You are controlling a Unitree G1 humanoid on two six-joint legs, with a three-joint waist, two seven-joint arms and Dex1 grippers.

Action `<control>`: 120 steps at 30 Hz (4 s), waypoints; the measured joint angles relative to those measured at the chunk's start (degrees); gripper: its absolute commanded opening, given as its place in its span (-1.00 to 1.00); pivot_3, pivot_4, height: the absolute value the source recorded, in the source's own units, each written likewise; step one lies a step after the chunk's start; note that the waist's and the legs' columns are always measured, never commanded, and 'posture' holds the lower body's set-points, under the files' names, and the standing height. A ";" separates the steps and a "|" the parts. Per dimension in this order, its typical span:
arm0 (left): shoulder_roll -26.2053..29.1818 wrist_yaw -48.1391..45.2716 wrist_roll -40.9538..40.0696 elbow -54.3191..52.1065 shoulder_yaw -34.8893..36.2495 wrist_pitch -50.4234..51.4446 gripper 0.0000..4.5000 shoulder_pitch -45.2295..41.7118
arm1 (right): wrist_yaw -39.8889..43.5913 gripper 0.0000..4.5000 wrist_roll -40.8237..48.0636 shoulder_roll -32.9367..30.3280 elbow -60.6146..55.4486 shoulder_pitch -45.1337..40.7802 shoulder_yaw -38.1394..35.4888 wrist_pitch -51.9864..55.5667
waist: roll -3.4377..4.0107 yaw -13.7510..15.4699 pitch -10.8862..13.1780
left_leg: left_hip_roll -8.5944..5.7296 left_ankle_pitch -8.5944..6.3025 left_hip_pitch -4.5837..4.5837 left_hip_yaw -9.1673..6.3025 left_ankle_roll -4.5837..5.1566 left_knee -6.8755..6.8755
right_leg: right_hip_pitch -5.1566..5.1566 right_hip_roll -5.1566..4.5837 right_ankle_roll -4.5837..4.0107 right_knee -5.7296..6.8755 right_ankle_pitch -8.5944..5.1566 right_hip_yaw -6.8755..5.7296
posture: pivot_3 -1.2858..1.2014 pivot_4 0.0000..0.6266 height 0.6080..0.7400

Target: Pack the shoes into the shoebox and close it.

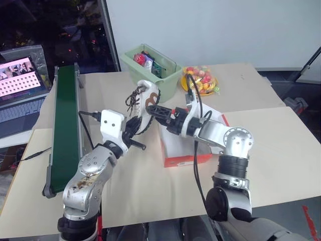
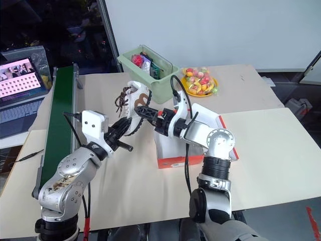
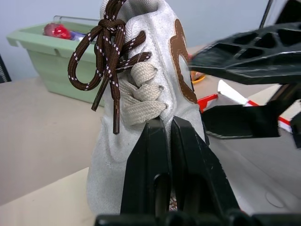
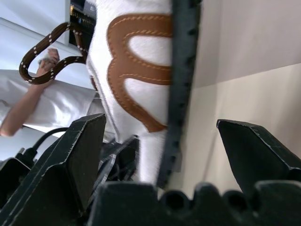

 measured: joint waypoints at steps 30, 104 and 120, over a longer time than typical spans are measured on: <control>2.32 -0.55 0.41 1.42 -0.95 -3.98 -0.26 -1.91 | -4.04 -0.94 6.47 0.12 1.70 -0.13 3.42 -11.77 | 0.02 -1.04 0.00 | 0.21 -0.01 0.00 0.08 0.01 0.00 | -0.03 0.20 -0.02 -0.01 0.01 0.03 | 0.03 -0.52 1.00; 17.43 -25.74 -2.98 4.70 -5.66 -22.40 -0.12 6.12 | 31.46 0.92 -29.41 -34.68 30.64 -20.22 31.72 9.08 | 0.24 -1.03 0.09 | 0.62 -0.09 -0.54 0.70 0.18 0.18 | -0.69 0.66 -0.28 0.01 0.20 0.59 | 0.03 -0.52 1.00; 9.55 -9.99 2.54 12.42 -0.07 -19.60 0.19 -0.08 | 24.59 0.95 -31.37 -26.15 4.99 -17.79 20.33 4.87 | 0.24 -0.56 0.08 | 0.63 -0.10 -0.61 0.70 0.17 0.41 | -0.80 0.68 -0.27 0.54 0.21 0.64 | 0.03 -0.52 1.00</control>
